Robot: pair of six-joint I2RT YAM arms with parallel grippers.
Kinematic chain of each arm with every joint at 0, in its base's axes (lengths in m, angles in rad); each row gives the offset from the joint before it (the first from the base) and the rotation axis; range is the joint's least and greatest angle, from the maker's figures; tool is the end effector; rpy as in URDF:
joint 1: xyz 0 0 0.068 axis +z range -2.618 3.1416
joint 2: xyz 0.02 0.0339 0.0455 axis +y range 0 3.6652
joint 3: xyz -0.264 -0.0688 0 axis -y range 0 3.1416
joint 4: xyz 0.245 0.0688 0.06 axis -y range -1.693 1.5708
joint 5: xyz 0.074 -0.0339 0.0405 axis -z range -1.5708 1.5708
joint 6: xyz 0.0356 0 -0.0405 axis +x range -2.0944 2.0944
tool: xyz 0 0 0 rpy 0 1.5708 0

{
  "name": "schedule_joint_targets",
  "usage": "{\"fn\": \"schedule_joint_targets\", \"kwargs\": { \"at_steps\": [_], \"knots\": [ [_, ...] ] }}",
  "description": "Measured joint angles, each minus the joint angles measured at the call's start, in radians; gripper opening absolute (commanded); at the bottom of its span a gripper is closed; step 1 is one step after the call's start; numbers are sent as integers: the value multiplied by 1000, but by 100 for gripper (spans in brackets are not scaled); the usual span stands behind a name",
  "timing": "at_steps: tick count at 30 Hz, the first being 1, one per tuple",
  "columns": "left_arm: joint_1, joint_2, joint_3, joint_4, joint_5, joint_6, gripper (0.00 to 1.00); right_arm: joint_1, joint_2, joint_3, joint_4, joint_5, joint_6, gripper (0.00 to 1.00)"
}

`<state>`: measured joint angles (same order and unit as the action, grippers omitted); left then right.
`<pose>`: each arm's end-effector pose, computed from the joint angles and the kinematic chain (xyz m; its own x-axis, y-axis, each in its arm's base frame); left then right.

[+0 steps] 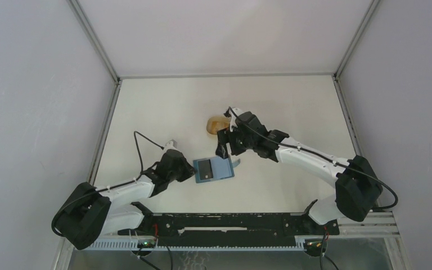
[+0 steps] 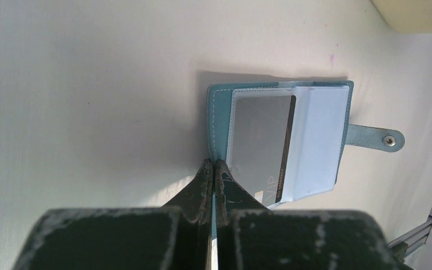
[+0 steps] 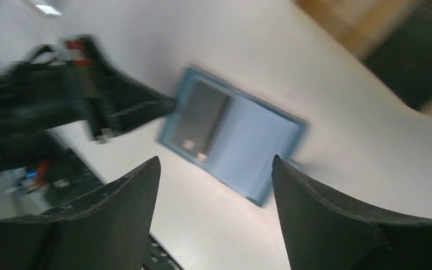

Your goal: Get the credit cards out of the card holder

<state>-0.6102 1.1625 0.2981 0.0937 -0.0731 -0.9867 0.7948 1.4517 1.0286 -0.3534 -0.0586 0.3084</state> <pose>0.1641 -0.1116 0.1321 -0.7558 -0.4867 -0.4381 -0.1848 0.8003 -0.5704 0.2190 0.2261 0.2530 -0.6928 -0.2734 -0.6673 -0.5578 0.7896 0.2556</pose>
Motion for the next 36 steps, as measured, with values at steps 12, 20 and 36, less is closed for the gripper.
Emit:
{"fn": "schedule_joint_targets", "kwargs": {
  "at_steps": [12, 20, 36],
  "knots": [
    [0, 56, 46, -24, -38, 0, 0, -45, 271, -125, 416, -496, 251, 76],
    [0, 129, 77, 25, -53, -2, 0, -47, 373, -156, 550, -557, 352, 76],
    [0, 154, 79, 68, -56, 0, 0, -66, 417, -167, 682, -539, 391, 75]
  ]
}}
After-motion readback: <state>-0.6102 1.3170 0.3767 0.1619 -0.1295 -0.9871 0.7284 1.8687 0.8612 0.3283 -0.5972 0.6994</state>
